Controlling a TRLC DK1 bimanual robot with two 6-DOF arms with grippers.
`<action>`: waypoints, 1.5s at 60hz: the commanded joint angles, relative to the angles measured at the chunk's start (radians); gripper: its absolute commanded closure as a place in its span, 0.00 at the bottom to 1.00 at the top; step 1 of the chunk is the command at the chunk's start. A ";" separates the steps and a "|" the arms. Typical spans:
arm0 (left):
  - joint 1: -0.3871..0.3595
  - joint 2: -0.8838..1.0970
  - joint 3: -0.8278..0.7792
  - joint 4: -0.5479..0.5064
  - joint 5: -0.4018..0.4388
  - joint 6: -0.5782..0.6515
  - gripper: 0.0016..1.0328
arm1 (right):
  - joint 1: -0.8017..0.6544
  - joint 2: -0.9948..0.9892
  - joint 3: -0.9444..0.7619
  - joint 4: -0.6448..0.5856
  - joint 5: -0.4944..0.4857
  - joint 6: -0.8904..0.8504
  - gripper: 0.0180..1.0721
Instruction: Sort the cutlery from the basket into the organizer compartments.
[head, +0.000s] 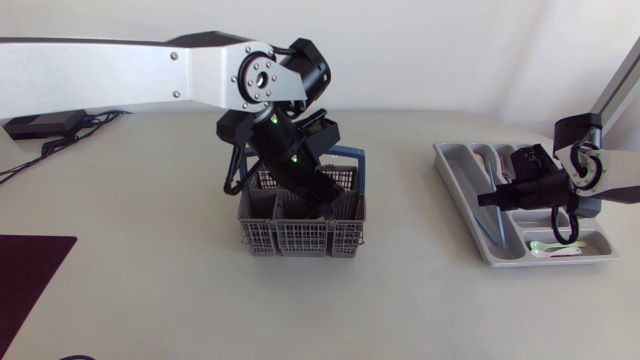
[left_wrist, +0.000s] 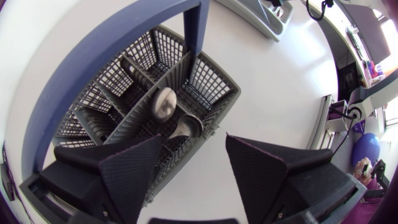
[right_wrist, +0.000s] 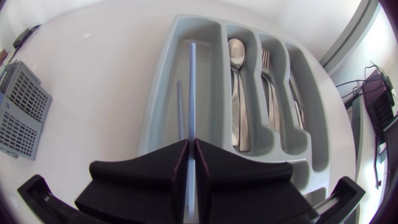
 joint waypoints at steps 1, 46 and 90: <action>-0.020 0.038 0.042 -0.016 -0.025 -0.026 0.36 | 0.008 0.033 0.018 0.013 0.027 0.039 0.93; -0.100 0.048 0.008 0.062 -0.233 -0.071 0.54 | 0.048 0.034 -0.037 0.059 0.072 0.039 0.59; -0.129 0.084 -0.012 0.076 -0.267 -0.087 0.77 | 0.083 -0.036 -0.077 0.059 0.090 0.033 0.56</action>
